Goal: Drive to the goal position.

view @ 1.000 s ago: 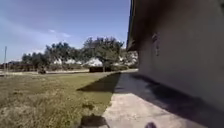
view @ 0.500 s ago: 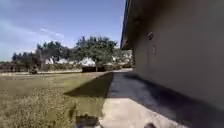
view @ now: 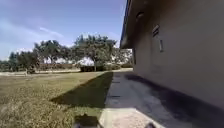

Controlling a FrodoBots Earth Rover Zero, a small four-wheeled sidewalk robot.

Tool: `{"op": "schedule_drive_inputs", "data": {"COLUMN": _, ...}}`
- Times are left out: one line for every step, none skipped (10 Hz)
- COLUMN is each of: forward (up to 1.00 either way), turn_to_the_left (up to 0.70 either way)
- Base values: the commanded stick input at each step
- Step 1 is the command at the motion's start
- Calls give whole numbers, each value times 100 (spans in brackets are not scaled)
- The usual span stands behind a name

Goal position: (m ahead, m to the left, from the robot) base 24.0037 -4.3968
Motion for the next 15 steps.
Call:
{"op": "schedule_drive_inputs", "data": {"forward": 98, "turn_to_the_left": 0}}
{"op": "schedule_drive_inputs", "data": {"forward": 99, "turn_to_the_left": 0}}
{"op": "schedule_drive_inputs", "data": {"forward": 100, "turn_to_the_left": 0}}
{"op": "schedule_drive_inputs", "data": {"forward": 100, "turn_to_the_left": 0}}
{"op": "schedule_drive_inputs", "data": {"forward": 100, "turn_to_the_left": 0}}
{"op": "schedule_drive_inputs", "data": {"forward": 100, "turn_to_the_left": 1}}
{"op": "schedule_drive_inputs", "data": {"forward": 100, "turn_to_the_left": -16}}
{"op": "schedule_drive_inputs", "data": {"forward": 100, "turn_to_the_left": -40}}
{"op": "schedule_drive_inputs", "data": {"forward": 100, "turn_to_the_left": -40}}
{"op": "schedule_drive_inputs", "data": {"forward": 100, "turn_to_the_left": -40}}
{"op": "schedule_drive_inputs", "data": {"forward": 100, "turn_to_the_left": -40}}
{"op": "schedule_drive_inputs", "data": {"forward": 100, "turn_to_the_left": -39}}
{"op": "schedule_drive_inputs", "data": {"forward": 100, "turn_to_the_left": -29}}
{"op": "schedule_drive_inputs", "data": {"forward": 100, "turn_to_the_left": 0}}
{"op": "schedule_drive_inputs", "data": {"forward": 100, "turn_to_the_left": 0}}
